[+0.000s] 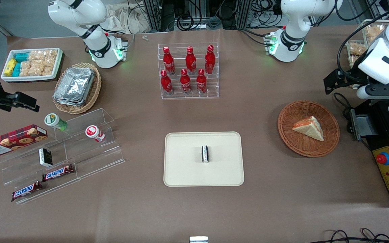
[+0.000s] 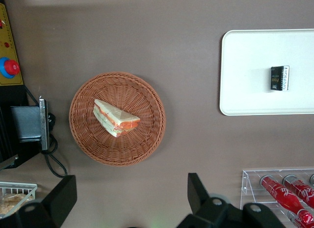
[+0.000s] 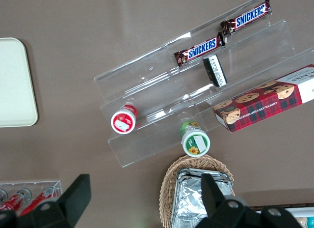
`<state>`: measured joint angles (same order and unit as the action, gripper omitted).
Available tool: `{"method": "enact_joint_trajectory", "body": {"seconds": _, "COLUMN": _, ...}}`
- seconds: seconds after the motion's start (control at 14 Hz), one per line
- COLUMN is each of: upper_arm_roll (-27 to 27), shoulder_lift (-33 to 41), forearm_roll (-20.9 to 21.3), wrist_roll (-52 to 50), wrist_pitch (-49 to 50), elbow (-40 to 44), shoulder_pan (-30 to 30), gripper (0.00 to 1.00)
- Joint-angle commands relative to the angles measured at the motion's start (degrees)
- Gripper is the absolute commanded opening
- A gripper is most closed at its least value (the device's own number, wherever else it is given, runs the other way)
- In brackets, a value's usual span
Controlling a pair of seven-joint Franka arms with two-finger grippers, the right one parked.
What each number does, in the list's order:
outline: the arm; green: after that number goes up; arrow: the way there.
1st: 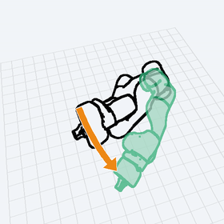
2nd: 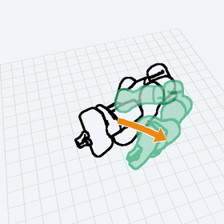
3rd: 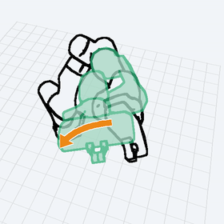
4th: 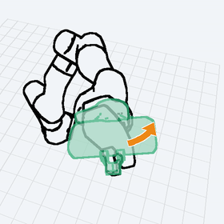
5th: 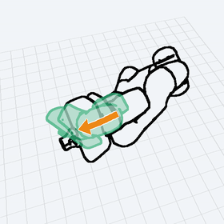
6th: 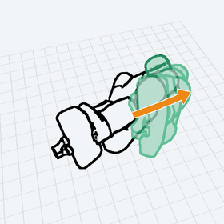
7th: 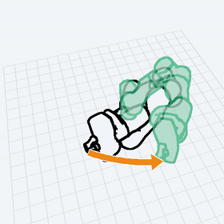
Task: Place sandwich from basket to tray
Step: 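Move the left gripper over the sandwich in the wicker basket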
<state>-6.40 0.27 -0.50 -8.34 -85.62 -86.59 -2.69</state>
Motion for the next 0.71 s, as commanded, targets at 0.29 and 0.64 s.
{"method": "enact_joint_trajectory", "body": {"seconds": 0.29, "upper_arm_roll": -0.2, "shoulder_lift": -0.1, "forearm_roll": 0.2, "wrist_roll": -1.1, "wrist_pitch": 0.1, "elbow": -0.4, "shoulder_pan": -0.1, "gripper": 1.0}}
{"method": "enact_joint_trajectory", "body": {"seconds": 0.64, "upper_arm_roll": 0.4, "shoulder_lift": 0.6, "forearm_roll": 0.4, "wrist_roll": -1.0, "wrist_pitch": 2.6, "elbow": -2.4, "shoulder_pan": 0.4, "gripper": 1.0}}
